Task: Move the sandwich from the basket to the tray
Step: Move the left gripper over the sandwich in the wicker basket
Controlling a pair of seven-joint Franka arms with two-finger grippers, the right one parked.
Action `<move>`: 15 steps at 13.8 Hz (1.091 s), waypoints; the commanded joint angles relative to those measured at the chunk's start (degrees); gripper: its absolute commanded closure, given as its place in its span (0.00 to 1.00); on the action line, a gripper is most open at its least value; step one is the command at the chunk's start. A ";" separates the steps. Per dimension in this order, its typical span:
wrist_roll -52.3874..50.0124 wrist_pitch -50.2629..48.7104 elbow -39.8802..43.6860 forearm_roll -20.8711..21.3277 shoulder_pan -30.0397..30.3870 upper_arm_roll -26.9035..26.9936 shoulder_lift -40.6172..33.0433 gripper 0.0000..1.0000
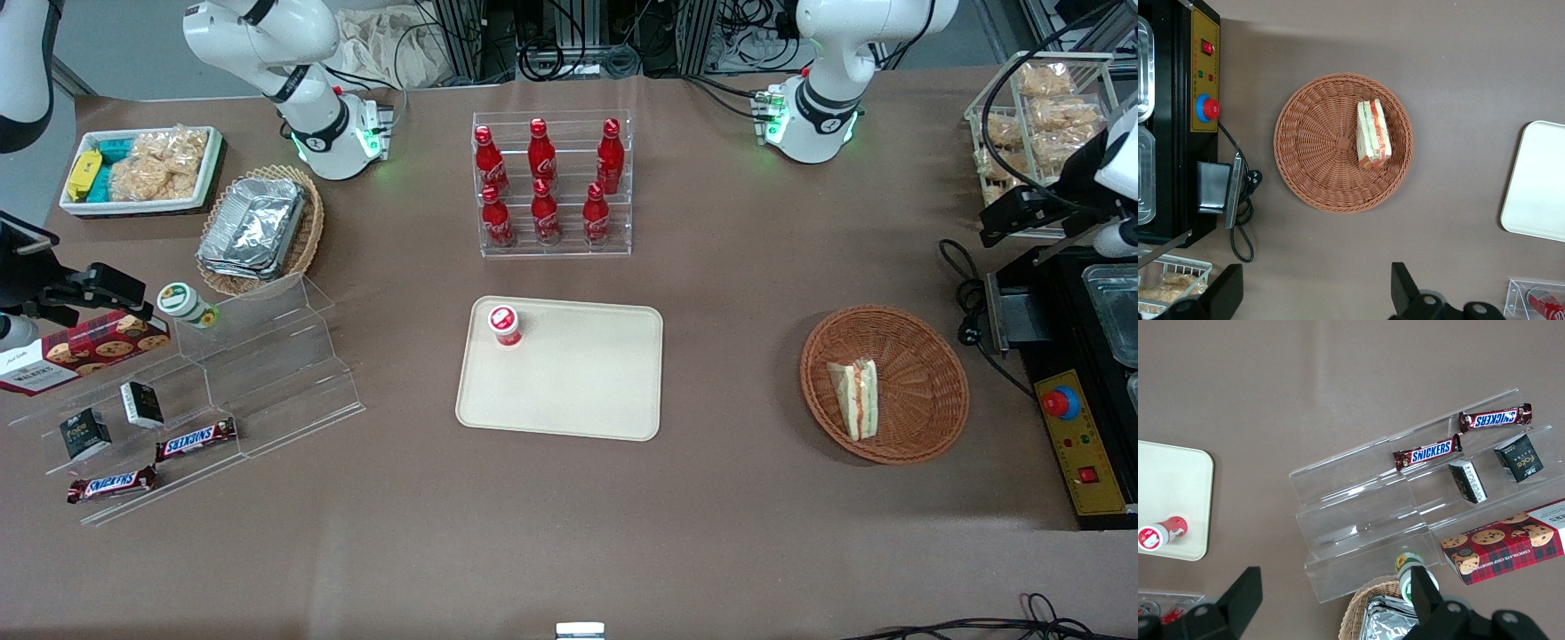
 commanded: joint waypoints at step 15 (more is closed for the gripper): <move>-17.42 22.08 -4.15 5.10 -3.94 -1.70 24.63 0.00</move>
